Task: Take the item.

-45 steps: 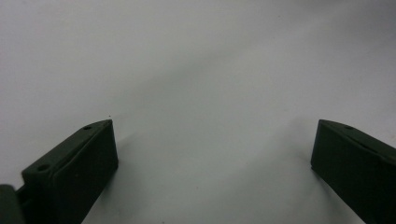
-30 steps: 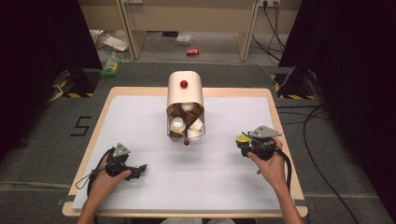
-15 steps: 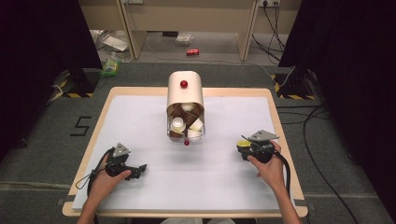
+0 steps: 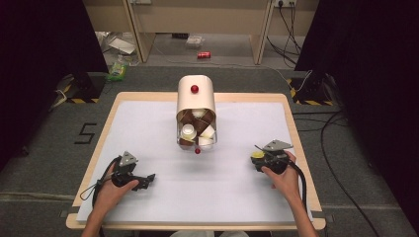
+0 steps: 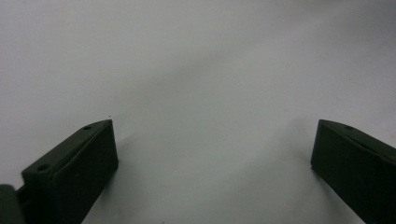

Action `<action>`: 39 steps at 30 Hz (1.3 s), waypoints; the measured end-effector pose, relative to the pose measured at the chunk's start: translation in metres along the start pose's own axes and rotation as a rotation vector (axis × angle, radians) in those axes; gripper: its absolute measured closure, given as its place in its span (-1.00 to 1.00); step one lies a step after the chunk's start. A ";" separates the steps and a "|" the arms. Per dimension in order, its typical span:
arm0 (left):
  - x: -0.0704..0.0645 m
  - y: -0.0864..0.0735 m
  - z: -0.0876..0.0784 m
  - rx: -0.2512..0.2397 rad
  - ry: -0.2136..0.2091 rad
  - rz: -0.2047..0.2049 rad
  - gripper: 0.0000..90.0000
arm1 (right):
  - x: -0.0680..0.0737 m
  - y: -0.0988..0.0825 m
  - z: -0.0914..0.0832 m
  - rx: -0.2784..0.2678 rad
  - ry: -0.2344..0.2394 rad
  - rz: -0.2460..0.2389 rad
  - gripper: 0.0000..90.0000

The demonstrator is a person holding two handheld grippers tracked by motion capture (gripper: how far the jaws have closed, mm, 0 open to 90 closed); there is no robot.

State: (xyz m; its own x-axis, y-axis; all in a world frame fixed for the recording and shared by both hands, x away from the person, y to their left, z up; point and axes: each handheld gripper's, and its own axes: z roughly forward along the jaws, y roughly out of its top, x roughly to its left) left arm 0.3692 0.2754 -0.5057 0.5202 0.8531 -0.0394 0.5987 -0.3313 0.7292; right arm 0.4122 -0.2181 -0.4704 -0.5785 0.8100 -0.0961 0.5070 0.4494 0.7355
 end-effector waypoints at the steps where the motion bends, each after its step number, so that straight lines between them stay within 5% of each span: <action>1: 0.000 0.000 0.000 0.000 0.001 0.001 -1.00 | 0.000 0.000 0.000 0.001 0.000 -0.003 -0.10; 18: 0.000 0.000 0.000 0.000 -0.001 0.000 -1.00 | 0.002 -0.003 0.005 0.039 0.013 -0.011 -0.19; 39: 0.000 0.000 0.000 -0.004 -0.002 -0.002 -1.00 | 0.003 0.006 -0.008 -0.010 0.031 0.009 -0.41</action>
State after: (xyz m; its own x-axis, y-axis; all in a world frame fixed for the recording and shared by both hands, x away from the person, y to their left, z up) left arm 0.3692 0.2755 -0.5059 0.5197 0.8533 -0.0423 0.5974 -0.3275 0.7320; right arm 0.4080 -0.2163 -0.4610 -0.5931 0.8022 -0.0686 0.5063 0.4379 0.7429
